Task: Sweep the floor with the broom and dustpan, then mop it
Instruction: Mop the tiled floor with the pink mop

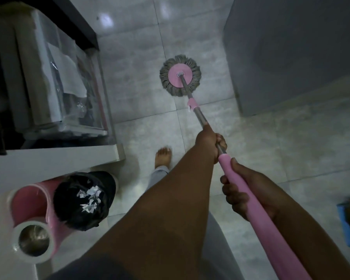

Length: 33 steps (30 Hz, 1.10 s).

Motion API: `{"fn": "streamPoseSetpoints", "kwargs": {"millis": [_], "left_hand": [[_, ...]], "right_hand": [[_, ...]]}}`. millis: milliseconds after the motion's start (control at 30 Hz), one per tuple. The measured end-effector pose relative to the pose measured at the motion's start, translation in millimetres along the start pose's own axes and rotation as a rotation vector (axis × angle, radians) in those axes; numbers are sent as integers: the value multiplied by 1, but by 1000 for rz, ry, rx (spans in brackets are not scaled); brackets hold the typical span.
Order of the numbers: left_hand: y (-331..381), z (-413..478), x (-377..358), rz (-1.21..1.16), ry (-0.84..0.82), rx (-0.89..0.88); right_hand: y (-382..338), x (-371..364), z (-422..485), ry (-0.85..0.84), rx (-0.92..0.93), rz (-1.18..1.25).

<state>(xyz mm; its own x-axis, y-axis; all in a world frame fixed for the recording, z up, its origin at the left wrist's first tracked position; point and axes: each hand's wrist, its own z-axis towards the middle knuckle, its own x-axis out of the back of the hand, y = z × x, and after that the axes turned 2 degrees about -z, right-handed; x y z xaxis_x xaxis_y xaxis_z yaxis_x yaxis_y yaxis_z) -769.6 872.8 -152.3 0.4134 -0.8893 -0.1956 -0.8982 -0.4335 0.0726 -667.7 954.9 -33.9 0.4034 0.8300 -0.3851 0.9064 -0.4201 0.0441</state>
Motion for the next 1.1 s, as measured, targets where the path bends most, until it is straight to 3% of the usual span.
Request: {"fn": "streamPoseSetpoints", "kwargs": {"millis": [667,833,1100], "left_hand": [[355,75,94,-320,-35,-181],[354,75,120,-319,-47,-174],[247,51,147,-375,-43,-161]], "right_hand": [[-200,-257,187,-128,78,-343],[-181,-268,200,-150,53,-357],[-96,-210,170,-153,3,-382]]}}
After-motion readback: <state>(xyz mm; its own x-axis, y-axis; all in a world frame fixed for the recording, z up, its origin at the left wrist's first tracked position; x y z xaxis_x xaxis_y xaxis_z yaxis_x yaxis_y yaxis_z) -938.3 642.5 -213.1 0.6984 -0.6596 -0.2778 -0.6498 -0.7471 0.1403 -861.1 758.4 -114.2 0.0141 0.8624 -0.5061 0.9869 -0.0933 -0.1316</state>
